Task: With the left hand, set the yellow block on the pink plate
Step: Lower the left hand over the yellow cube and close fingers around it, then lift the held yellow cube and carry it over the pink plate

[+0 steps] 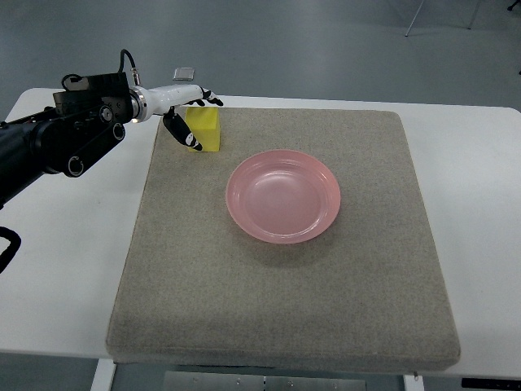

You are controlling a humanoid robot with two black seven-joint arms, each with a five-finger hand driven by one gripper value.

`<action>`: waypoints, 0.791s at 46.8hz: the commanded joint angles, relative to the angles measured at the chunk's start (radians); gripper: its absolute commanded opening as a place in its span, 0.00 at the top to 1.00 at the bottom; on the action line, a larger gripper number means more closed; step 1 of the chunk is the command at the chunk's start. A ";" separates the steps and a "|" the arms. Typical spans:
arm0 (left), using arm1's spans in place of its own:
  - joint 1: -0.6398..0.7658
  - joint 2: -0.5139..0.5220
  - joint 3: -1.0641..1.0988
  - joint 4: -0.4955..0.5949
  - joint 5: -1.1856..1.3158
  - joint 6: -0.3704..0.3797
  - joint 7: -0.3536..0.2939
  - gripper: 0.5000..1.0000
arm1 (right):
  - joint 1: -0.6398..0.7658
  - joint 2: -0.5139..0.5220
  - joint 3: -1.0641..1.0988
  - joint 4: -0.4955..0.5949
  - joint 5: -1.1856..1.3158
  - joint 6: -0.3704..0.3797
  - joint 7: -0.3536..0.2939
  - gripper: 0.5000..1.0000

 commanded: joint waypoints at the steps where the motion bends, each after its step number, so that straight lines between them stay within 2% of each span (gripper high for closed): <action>1: -0.002 0.000 0.010 0.000 0.000 0.002 0.002 0.35 | 0.000 0.000 0.000 0.000 0.000 0.000 0.000 0.15; 7: -0.002 0.000 0.017 0.000 -0.002 0.024 0.001 0.37 | 0.000 0.000 0.000 0.000 0.000 0.000 0.000 0.15; 14: -0.002 0.000 0.018 0.000 -0.002 0.048 0.001 0.46 | 0.000 0.000 0.000 0.000 0.000 0.000 0.000 0.15; 28: -0.014 0.016 0.018 -0.015 -0.002 0.043 0.001 0.96 | 0.000 0.000 0.000 0.000 0.000 0.000 -0.001 0.15; 31: -0.018 0.024 0.018 -0.029 -0.003 0.043 0.001 1.00 | 0.000 0.000 0.000 0.000 0.000 0.000 0.000 0.15; 37: -0.058 0.072 0.015 -0.071 -0.006 0.034 0.001 1.00 | 0.000 0.000 0.000 0.000 0.000 0.000 0.000 0.15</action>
